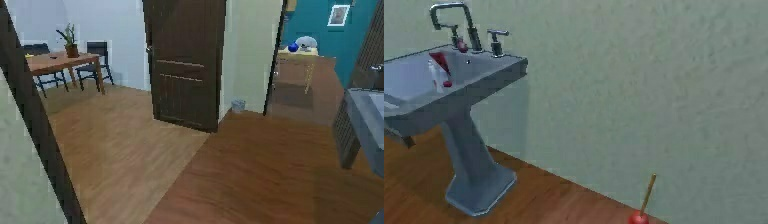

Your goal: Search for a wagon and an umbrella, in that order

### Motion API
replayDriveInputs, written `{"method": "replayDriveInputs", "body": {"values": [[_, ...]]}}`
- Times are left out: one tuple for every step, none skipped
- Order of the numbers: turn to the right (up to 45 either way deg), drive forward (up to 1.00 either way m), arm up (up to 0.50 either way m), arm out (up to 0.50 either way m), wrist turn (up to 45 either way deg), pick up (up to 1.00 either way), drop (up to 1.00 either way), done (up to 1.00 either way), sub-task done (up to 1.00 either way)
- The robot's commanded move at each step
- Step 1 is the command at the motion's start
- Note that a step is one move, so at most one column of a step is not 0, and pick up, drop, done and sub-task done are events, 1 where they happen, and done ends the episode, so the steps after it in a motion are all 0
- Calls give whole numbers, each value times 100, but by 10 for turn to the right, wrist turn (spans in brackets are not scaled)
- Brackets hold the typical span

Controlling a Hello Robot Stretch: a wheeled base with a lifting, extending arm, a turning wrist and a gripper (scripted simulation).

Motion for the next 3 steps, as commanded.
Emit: {"method": "replayDriveInputs", "body": {"values": [[0, 65, 0, 0, 0, 0, 0, 0, 0], [300, 0, 0, 0, 0, 0, 0, 0, 0], [0, 100, 0, 0, 0, 0, 0, 0, 0]]}}
